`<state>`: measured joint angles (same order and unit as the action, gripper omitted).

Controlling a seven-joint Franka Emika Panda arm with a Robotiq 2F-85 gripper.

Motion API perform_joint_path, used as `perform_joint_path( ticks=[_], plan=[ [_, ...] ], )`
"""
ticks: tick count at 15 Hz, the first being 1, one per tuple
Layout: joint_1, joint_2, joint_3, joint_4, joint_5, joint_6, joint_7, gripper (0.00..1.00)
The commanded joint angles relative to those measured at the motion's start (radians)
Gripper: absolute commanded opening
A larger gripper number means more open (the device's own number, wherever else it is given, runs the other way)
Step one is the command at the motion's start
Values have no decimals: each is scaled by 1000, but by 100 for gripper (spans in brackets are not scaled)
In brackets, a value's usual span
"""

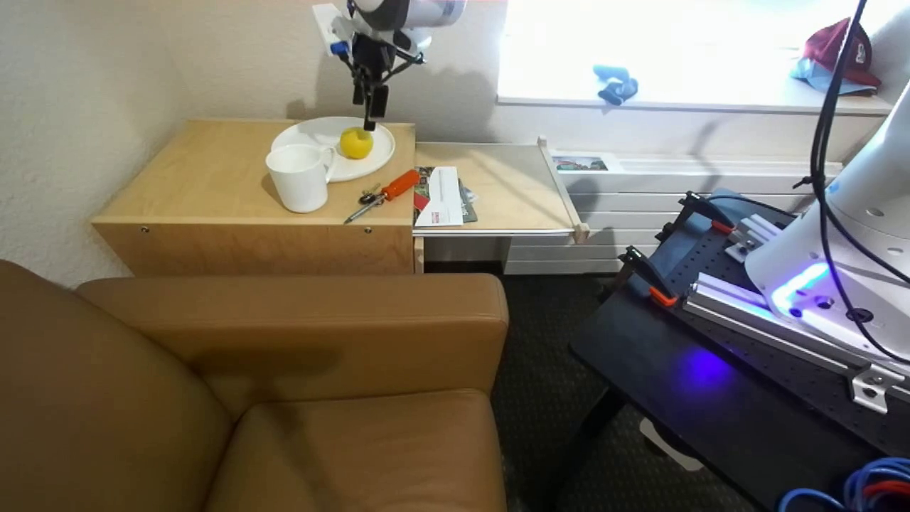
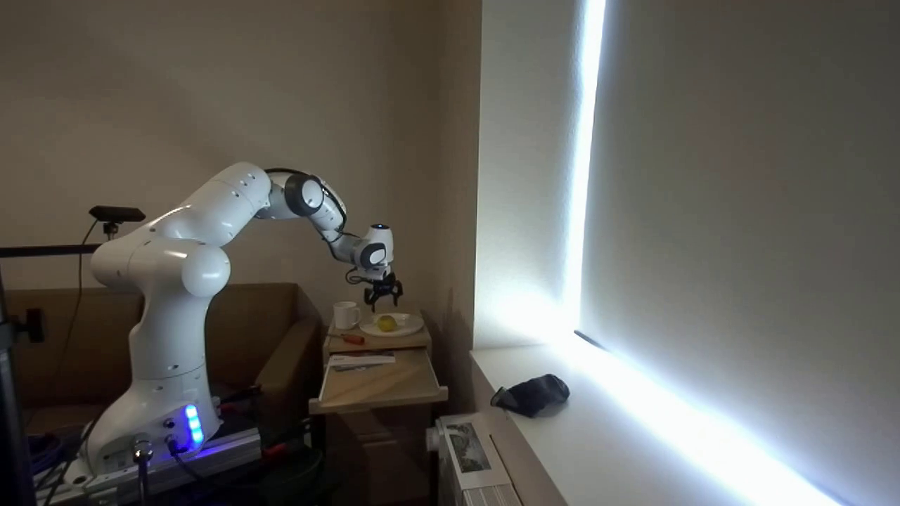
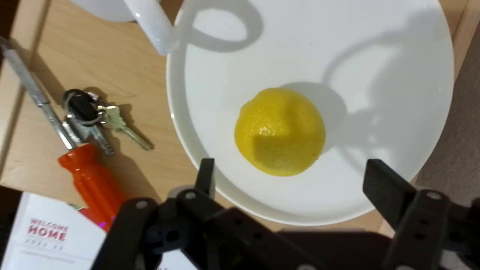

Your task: Remove the lemon from the windowsill and put it on the white plate

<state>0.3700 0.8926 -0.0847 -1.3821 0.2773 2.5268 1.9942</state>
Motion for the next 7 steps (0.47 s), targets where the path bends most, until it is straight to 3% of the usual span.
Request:
perform_joint_path(
  ticks=[1,3,5,6,7],
  plan=[
    [-91,-159,103,-83,17,-189,-30,100],
    [-135,-237,144,-119,50,-245,-52,100],
    [-178,-324,179,-184,96,-231,-94,100],
    [-134,-215,144,-66,42,-224,-31,100],
    [-142,-241,149,-79,45,-226,-36,100]
  ],
)
